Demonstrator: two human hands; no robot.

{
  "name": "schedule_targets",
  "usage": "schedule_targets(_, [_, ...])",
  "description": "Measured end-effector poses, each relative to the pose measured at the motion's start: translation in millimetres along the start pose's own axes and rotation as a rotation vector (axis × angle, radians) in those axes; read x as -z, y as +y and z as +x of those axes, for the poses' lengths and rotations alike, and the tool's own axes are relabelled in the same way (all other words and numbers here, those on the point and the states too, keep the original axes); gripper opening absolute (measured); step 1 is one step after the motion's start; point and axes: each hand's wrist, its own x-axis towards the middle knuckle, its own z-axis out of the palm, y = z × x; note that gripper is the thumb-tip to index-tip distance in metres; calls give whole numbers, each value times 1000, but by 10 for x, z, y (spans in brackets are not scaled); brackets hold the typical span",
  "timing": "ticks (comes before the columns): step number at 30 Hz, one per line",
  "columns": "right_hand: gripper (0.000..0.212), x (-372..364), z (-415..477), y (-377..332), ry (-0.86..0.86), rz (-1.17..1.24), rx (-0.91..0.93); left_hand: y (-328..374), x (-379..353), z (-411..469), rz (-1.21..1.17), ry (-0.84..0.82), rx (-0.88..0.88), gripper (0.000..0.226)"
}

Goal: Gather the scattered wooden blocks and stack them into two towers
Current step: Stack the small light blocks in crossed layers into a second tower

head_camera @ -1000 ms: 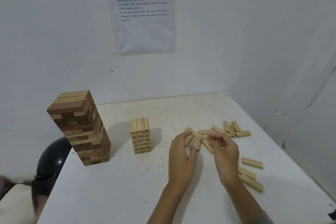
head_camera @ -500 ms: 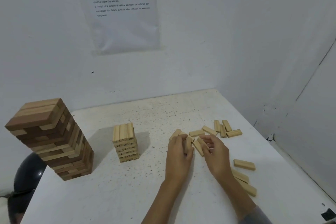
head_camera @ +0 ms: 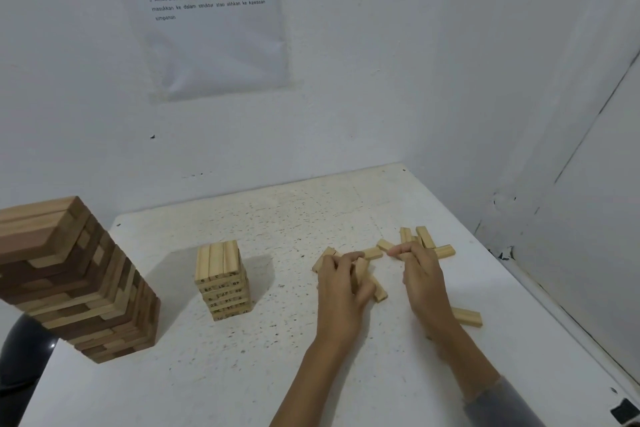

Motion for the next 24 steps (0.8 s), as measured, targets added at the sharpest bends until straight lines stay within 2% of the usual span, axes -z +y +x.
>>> schedule_targets(3, [27,37,28,-41,-5,-98,23,32,-18,43,-88,0,39,33])
schedule_targets(5, [25,62,81,6,-51,-269,40,31,-23,64,-137,-1,78,30])
schedule_targets(8, [36,69,135,76,-106,-466,-3,16,-42,81,-183,19,89,19])
schedule_targets(11, [32,32,116,72,-86,-554,10,44,-45,93,-204,63,112,16])
schedule_targets(17, [24,-24,63,58,0,-571,2,31,-2,67,-165,55,91,21])
schedule_targets(21, [22,-33,-16,32,85,-347,32,73,45,-4,-278,120,144,15])
schedule_targets(24, [17,-39,-124,-1,75,-190,56,109,106,-89,-333,173,161,16])
